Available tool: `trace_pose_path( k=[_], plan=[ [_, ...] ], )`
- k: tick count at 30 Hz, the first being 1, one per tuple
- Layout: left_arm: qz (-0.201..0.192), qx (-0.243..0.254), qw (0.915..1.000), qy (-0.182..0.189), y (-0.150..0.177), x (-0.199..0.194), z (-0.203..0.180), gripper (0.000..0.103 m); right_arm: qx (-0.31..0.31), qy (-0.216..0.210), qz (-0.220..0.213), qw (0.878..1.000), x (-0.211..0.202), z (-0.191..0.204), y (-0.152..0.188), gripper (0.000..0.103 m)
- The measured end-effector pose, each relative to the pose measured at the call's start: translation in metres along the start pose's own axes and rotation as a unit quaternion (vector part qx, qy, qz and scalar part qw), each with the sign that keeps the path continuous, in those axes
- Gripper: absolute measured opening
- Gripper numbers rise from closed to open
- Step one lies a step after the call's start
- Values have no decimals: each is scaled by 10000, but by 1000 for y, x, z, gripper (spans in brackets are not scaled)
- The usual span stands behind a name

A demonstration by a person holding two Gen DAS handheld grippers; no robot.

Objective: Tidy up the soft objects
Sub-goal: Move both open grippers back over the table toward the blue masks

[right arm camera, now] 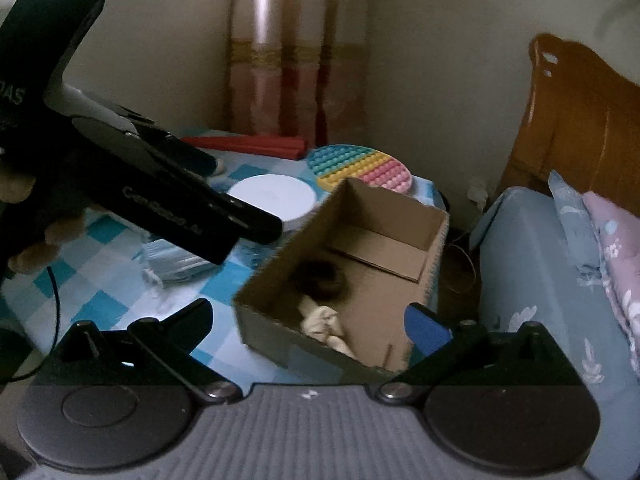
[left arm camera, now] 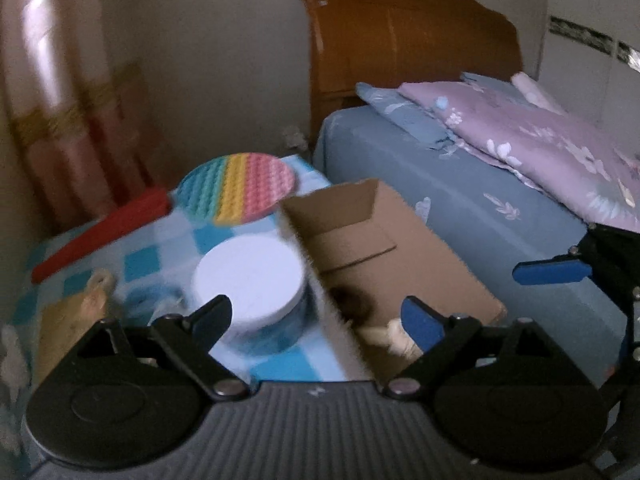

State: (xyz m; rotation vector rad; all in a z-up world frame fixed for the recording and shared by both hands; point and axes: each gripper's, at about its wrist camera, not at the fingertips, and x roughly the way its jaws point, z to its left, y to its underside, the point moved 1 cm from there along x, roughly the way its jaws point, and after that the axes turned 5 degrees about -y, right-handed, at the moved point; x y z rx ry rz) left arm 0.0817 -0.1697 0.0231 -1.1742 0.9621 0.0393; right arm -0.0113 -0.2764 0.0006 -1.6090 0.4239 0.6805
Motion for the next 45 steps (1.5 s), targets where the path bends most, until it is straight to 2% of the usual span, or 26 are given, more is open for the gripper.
trace_pose_path(
  k=[4, 11, 15, 21, 27, 33, 45],
  plan=[
    [-21, -304, 9995, -101, 15, -23, 24, 92, -191, 61, -23, 9998, -4, 27, -5, 103],
    [-107, -776, 9954, -557, 48, -59, 66, 92, -408, -567, -2, 9976, -2, 73, -17, 103],
    [-150, -966, 9897, -1043, 70, -75, 90, 92, -571, -623, -88, 9964, 4, 102, -19, 103],
    [-68, -1456, 9793, -1408, 103, -90, 119, 92, -514, -789, -27, 9956, 29, 125, -16, 103],
    [123, -1415, 9711, -1918, 126, -84, 128, 93, -285, -842, 214, 9958, 63, 138, -8, 103],
    [184, -1444, 9670, -2089, 142, -78, 137, 96, -86, -585, 344, 9977, 93, 136, -5, 103],
    [519, -1686, 9630, -2039, 162, -54, 155, 96, 410, -290, 290, 9983, 142, 123, -29, 103]
  ],
)
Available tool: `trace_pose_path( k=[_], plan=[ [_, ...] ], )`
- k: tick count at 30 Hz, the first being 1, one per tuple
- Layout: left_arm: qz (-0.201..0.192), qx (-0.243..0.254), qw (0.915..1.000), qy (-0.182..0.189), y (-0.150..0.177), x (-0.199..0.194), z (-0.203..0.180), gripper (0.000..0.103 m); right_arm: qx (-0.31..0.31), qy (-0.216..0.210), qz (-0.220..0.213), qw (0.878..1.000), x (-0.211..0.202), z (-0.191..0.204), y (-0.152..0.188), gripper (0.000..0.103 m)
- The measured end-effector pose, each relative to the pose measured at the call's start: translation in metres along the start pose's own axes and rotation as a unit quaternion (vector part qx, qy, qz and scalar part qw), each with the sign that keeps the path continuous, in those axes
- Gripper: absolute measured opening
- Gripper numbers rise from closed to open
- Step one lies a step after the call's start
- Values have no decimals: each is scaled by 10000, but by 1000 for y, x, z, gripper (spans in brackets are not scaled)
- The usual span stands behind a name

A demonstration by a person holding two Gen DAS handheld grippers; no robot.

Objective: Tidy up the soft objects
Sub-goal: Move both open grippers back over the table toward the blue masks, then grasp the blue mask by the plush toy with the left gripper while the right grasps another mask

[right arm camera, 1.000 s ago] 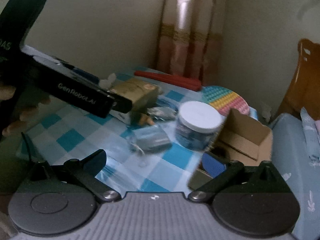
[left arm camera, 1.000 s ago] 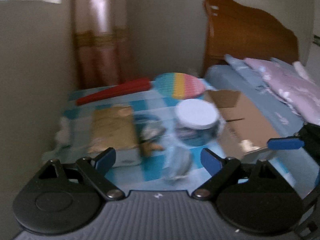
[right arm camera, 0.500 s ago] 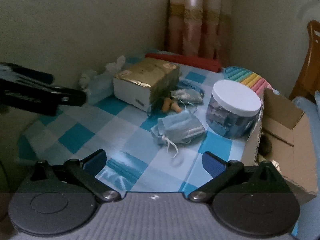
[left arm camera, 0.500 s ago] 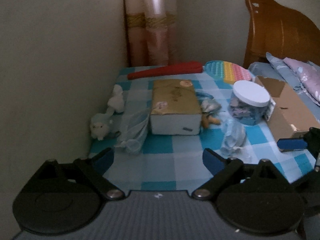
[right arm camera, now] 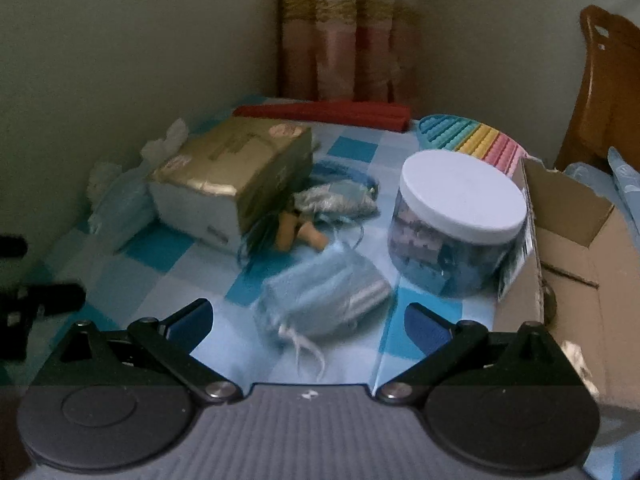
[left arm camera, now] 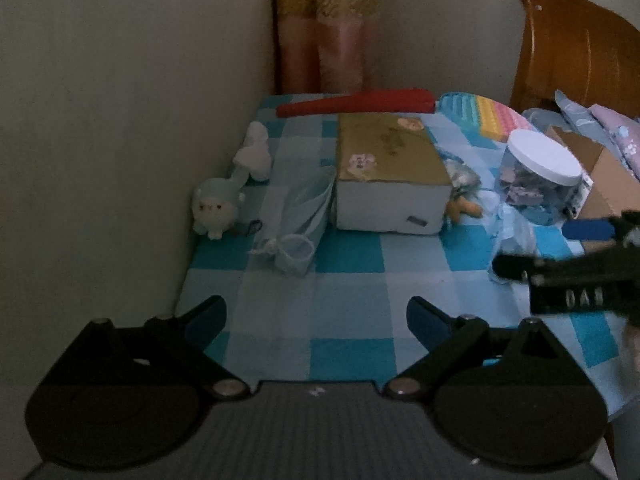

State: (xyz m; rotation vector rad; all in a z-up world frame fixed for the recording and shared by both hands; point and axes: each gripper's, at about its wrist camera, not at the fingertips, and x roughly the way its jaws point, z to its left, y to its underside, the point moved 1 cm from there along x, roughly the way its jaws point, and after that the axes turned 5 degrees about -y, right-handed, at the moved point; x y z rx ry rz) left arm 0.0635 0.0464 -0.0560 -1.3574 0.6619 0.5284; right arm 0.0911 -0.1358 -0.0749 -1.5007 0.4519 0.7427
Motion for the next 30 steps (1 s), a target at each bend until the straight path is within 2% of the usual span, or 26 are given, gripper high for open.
trace_pose_path(
  k=[8, 19, 24, 30],
  plan=[
    [121, 41, 9999, 20, -1, 14, -1, 96, 210, 133, -4, 9997, 28, -5, -17, 103],
    [198, 114, 9997, 5, -4, 26, -4, 96, 378, 389, 284, 9981, 34, -17, -3, 103],
    [-14, 173, 9997, -158, -12, 30, -3, 96, 317, 489, 455, 9973, 33, -17, 6, 103],
    [-267, 278, 9989, -262, -27, 42, -3, 92, 241, 314, 516, 9979, 30, -11, 9, 103]
  ],
)
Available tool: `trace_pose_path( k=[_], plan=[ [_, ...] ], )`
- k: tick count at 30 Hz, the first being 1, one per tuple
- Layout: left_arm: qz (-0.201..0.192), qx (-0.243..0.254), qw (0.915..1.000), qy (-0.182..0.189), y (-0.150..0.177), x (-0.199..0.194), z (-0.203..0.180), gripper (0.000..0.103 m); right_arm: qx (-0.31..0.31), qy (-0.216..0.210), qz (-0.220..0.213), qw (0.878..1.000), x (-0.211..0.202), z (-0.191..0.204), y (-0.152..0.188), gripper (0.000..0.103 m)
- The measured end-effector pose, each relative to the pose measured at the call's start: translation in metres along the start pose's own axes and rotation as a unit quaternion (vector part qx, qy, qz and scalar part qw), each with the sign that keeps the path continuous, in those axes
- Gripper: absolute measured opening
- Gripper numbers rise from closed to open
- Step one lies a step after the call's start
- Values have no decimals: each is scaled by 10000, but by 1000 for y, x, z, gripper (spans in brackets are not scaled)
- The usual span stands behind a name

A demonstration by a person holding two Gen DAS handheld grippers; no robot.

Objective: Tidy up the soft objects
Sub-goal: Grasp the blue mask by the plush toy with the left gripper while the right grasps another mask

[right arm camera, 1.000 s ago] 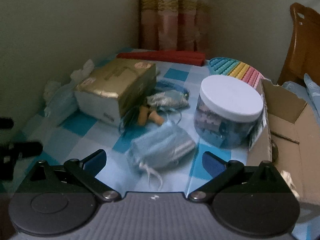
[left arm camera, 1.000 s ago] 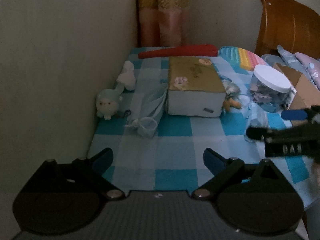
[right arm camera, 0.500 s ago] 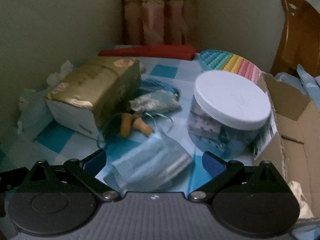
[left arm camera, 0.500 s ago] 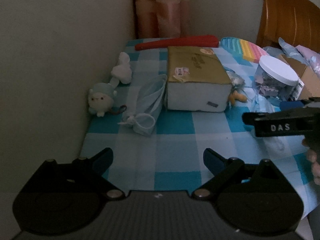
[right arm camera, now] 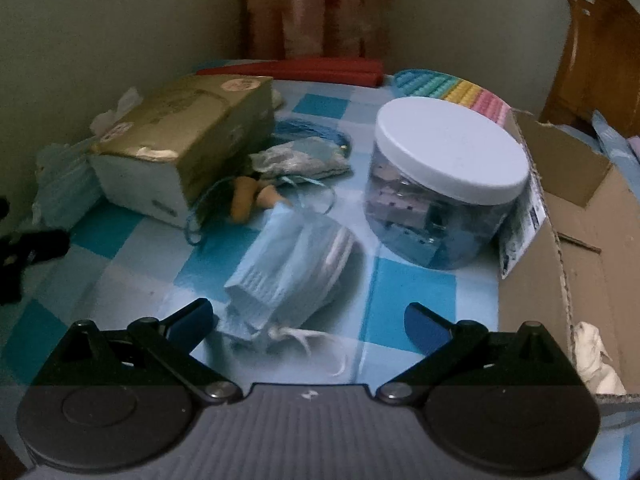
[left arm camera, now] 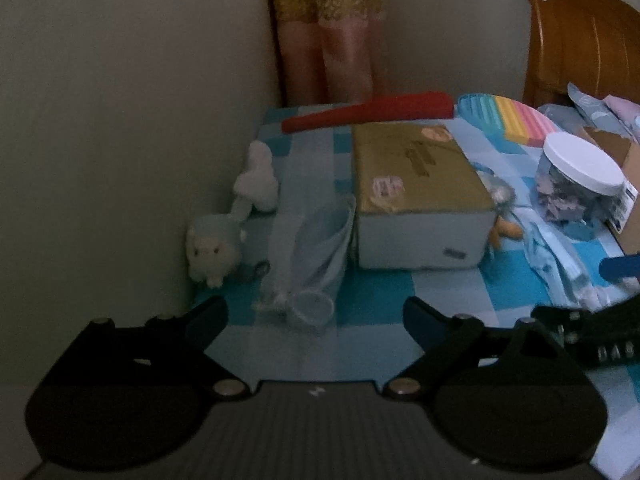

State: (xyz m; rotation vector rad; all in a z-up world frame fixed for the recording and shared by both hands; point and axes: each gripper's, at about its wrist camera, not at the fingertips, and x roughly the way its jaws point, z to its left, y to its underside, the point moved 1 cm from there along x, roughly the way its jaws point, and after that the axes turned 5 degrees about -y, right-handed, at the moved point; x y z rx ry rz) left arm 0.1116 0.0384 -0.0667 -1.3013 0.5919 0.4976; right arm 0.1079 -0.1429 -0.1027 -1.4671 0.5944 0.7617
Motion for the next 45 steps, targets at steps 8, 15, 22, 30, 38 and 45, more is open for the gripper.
trace_pose_path(
  k=[8, 15, 22, 30, 38, 45],
  plan=[
    [-45, 186, 9998, -74, -9, 22, -5, 57, -35, -35, -45, 10000, -1, 1, 0, 103],
    [60, -39, 10000, -41, -8, 31, -2, 32, -53, -54, -116, 9999, -1, 1, 2, 103],
    [207, -241, 9993, 178, 8, 10, 2, 27, -55, -46, -187, 9998, -1, 1, 4, 103],
    [283, -107, 9992, 255, 22, -4, -1, 42, 14, 9, -139, 9999, -2, 3, 2, 103],
    [265, -47, 9992, 283, 16, 10, -3, 47, -120, -173, -223, 9995, 6, 9, -13, 103],
    [276, -69, 9990, 350, 13, 16, -3, 48, -296, -114, -252, 9992, 15, 15, -21, 96]
  ],
)
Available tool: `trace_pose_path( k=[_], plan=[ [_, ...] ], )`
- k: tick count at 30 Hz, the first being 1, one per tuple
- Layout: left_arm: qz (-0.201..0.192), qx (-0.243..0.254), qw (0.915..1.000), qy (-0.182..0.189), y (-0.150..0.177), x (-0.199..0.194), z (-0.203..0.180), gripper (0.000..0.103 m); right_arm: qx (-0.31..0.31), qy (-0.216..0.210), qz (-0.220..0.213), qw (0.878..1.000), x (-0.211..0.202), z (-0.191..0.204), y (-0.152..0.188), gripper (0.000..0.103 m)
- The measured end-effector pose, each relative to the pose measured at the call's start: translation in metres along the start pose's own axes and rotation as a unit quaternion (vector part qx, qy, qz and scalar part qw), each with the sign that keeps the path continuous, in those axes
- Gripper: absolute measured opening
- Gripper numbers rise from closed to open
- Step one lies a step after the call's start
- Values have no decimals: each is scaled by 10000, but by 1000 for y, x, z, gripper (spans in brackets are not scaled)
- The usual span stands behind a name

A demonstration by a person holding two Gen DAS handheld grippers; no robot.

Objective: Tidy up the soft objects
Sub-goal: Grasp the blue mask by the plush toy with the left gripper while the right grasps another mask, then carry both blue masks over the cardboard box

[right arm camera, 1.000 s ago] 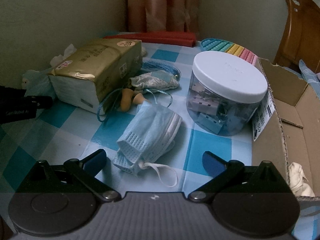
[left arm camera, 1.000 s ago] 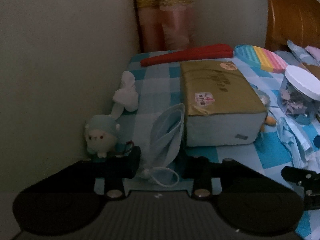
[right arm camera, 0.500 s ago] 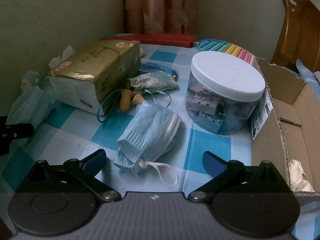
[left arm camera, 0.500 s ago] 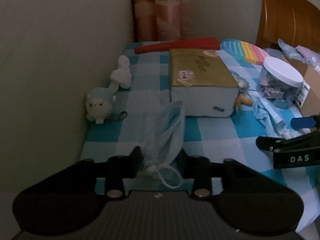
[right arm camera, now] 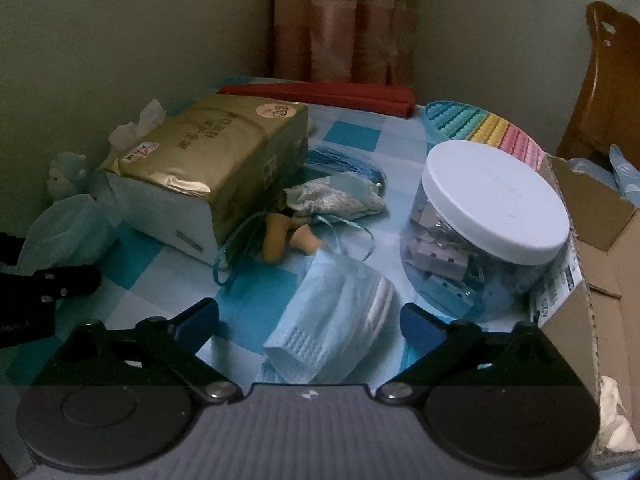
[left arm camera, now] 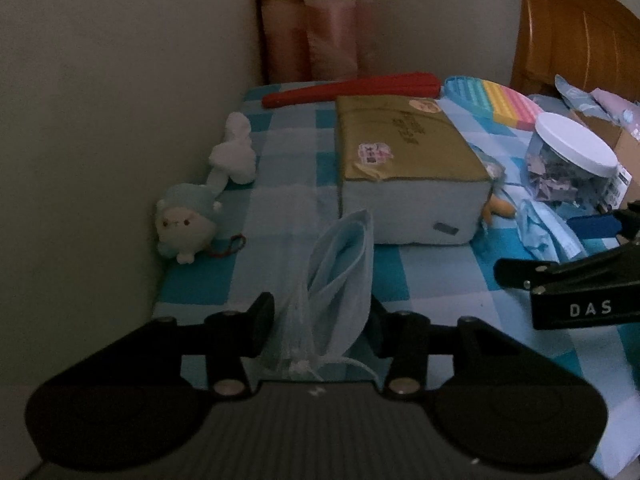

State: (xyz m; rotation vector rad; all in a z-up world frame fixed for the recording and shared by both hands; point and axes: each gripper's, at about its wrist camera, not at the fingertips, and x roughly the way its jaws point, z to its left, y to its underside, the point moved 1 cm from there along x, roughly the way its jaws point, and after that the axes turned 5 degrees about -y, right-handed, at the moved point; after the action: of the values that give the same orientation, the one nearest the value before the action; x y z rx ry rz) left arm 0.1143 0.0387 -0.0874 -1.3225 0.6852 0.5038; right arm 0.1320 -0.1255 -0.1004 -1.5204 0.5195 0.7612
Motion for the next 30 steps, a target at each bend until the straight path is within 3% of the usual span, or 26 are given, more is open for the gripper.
trace_pose_path(
  k=[6, 11, 14, 22, 30],
  plan=[
    [-48, -5, 10000, -9, -1, -1, 0, 47, 208, -58, -42, 9998, -5, -7, 2, 80],
    [10, -61, 10000, 77, -2, -3, 1, 43, 314, -92, -61, 9994, -10, -11, 2, 55],
    [17, -78, 10000, 58, -1, -6, 1, 38, 301, -103, -55, 9995, -14, -11, 3, 50],
    [18, -81, 9999, 91, 2, -27, -1, 34, 182, -187, -221, 9994, -43, -8, 10, 47],
    [-40, -58, 9998, 184, 5, -58, -6, 34, 170, -359, -578, 9975, -97, -13, 12, 47]
  ],
)
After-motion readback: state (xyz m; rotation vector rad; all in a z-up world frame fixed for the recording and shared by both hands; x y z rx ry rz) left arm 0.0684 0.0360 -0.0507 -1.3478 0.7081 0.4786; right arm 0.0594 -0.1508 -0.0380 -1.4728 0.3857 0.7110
